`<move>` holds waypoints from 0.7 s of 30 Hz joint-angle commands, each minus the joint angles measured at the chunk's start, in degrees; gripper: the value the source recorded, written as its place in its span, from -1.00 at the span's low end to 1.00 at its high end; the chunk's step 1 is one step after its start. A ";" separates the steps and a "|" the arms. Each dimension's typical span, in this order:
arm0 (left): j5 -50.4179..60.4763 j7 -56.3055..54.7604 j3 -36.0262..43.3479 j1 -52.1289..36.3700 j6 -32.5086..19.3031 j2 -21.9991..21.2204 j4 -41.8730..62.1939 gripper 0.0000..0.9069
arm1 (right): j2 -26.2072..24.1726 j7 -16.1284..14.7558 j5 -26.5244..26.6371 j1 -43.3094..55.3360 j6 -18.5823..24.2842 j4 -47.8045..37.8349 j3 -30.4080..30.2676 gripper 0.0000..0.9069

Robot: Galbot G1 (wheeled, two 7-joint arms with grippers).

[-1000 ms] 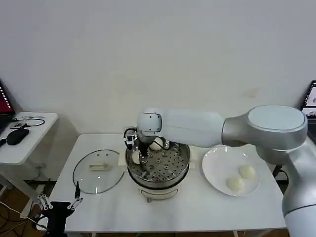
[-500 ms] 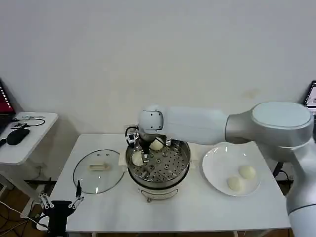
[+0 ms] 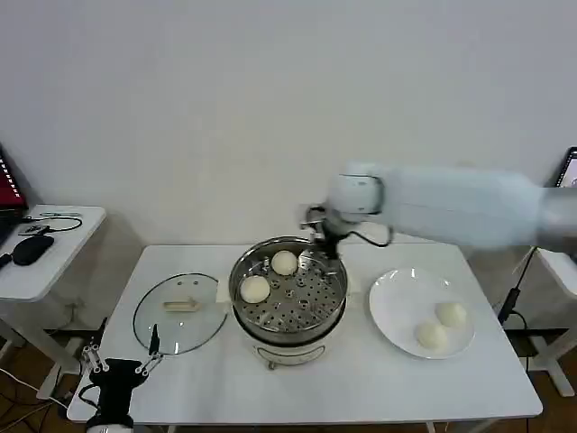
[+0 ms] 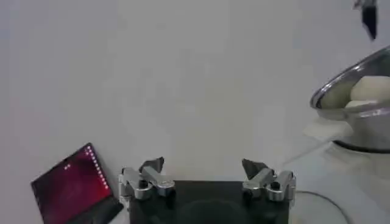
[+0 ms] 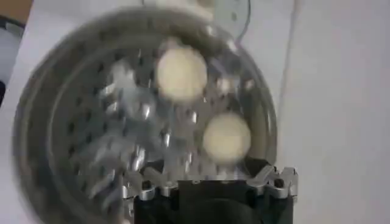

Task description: Take steamed baozi put them in steamer then cover it.

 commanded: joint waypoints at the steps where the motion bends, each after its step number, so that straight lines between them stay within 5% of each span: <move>1: -0.05 0.59 0.29 -0.27 0.18 0.80 1.54 1.00 | -22.69 -3.81 -11.39 1.08 5.88 10.56 -0.84 1.00; 8: 0.49 0.48 0.84 0.25 -0.13 0.93 2.78 1.00 | -35.22 -7.54 -24.31 -8.71 14.36 13.06 6.99 1.00; 11: 1.04 0.50 1.06 0.38 -0.37 0.84 3.27 1.00 | -40.07 -8.89 -29.35 -18.65 17.71 13.76 15.58 1.00; 12: 1.17 0.51 1.16 0.37 -0.45 0.80 3.46 1.00 | -41.98 -9.34 -30.03 -27.43 18.95 13.68 24.51 1.00; 21: 2.69 0.56 1.22 1.38 -1.05 0.16 3.92 1.00 | -41.97 -7.72 -37.16 -44.06 19.00 11.25 35.42 1.00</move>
